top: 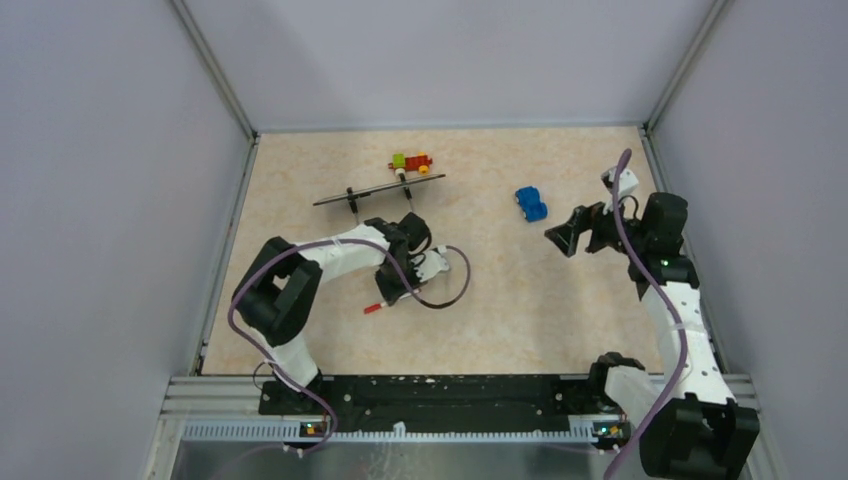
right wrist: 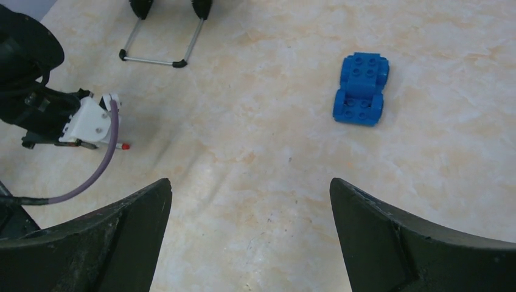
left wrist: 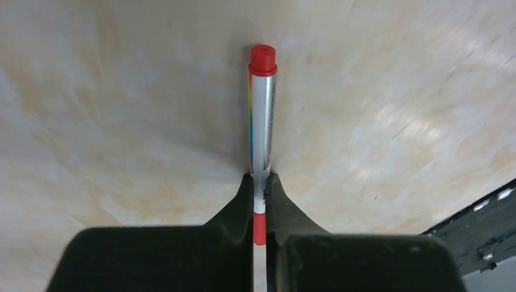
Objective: Write a sentence on the whiteboard
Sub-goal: Move the whiteboard marker to the center of the board, then move the whiteboard to the center of the board.
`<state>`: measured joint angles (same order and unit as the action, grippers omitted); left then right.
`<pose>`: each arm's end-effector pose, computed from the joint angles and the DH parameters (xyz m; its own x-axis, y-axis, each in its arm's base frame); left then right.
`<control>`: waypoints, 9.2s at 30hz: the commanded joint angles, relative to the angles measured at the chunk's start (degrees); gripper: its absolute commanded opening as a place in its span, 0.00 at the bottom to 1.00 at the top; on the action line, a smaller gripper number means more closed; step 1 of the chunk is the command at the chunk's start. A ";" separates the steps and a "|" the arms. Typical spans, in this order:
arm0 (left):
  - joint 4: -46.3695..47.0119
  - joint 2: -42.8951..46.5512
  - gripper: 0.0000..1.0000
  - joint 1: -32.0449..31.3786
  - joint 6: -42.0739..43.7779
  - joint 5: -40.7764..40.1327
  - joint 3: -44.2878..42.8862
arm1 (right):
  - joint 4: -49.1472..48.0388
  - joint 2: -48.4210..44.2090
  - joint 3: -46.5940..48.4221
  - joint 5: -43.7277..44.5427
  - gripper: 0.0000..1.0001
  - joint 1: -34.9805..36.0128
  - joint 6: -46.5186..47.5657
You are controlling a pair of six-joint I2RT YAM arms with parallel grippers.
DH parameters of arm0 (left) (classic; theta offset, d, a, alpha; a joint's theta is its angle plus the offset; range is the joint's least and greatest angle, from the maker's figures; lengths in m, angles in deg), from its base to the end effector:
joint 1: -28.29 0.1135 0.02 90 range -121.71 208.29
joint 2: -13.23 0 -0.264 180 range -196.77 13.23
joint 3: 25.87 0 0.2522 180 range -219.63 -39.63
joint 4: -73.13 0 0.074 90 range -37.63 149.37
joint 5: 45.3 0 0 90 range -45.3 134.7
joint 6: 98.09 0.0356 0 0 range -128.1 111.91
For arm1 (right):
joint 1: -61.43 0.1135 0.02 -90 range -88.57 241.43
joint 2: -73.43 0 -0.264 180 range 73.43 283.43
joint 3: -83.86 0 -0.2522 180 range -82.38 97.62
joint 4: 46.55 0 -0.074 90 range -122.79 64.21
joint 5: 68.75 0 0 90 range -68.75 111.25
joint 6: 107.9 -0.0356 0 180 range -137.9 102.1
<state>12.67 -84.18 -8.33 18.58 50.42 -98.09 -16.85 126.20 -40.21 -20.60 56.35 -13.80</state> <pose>0.2311 -0.1762 0.1588 -0.4460 0.8879 -0.1124 0.8950 0.4426 -0.0548 0.2033 0.0058 0.2927 -0.4061 -0.0174 -0.9136 -0.5590 0.7956 0.2334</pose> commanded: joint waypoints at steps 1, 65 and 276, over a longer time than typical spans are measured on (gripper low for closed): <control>-0.06 -4.59 0.00 -6.05 -0.27 2.60 -11.39 | -0.81 2.27 4.84 -5.65 0.98 -6.99 -3.67; 30.51 -10.97 0.62 -12.64 -9.45 -32.17 -22.55 | -2.18 3.62 6.88 -15.21 0.98 -26.65 -13.17; 0.08 -5.30 0.00 -41.24 22.68 -15.07 -7.13 | -1.01 1.39 5.16 -13.96 0.98 -23.97 -9.55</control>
<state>15.64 -91.39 -48.13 39.67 36.10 -105.19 -16.94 129.28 -35.14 -34.30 31.80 -24.42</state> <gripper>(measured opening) 0.224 0.980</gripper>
